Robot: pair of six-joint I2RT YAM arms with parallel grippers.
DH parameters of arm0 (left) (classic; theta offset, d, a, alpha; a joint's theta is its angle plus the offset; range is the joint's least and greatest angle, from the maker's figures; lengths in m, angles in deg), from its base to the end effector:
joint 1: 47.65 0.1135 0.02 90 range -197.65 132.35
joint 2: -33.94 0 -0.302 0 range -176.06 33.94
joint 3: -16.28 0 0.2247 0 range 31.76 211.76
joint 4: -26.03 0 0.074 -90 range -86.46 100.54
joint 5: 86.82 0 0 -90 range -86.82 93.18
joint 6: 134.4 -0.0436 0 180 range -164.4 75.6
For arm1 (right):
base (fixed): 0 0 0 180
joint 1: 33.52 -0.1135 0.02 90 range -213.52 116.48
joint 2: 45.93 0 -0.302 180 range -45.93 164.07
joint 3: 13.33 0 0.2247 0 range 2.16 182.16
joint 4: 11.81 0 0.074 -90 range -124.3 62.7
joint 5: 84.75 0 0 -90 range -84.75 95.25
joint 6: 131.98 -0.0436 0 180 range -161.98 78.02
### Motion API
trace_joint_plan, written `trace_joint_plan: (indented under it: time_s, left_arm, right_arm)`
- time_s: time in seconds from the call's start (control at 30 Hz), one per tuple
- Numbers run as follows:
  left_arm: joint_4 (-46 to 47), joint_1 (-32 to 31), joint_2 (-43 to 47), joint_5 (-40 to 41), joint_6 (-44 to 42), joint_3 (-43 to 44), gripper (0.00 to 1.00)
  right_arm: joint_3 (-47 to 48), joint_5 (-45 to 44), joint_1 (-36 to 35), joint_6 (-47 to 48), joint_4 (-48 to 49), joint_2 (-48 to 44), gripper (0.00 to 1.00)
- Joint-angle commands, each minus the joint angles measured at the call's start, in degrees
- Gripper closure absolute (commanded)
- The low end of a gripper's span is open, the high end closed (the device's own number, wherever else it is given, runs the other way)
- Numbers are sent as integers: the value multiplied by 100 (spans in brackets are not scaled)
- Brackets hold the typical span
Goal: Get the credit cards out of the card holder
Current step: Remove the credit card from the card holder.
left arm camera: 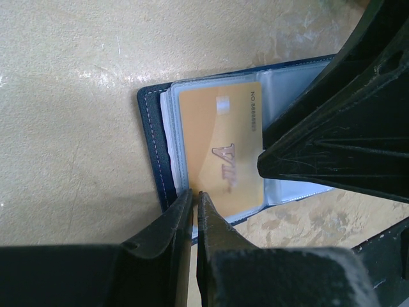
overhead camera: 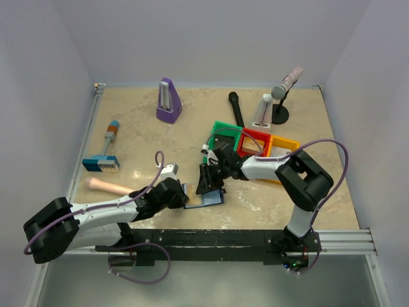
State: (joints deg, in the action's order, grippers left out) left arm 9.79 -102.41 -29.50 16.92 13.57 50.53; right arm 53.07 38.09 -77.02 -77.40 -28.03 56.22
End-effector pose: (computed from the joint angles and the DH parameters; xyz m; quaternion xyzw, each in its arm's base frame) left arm 0.1024 -0.1270 0.1912 -0.0711 0.9170 -0.2522 0.3007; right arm 0.2261 0.2471 0.1903 -0.1558 0.8981 0.4050 0.0714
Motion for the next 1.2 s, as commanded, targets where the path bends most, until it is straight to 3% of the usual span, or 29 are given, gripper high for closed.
trace_joint_plan:
  time_s: [0.0, 1.17]
  left_arm:
    - [234, 27, -37, 6, 56, -127, 88]
    - [304, 27, -134, -20, 118, -198, 88]
  right_arm:
    - [-99, 126, -26, -88, 266, 33, 63]
    - [-662, 1084, 114, -765, 2024, -81, 65]
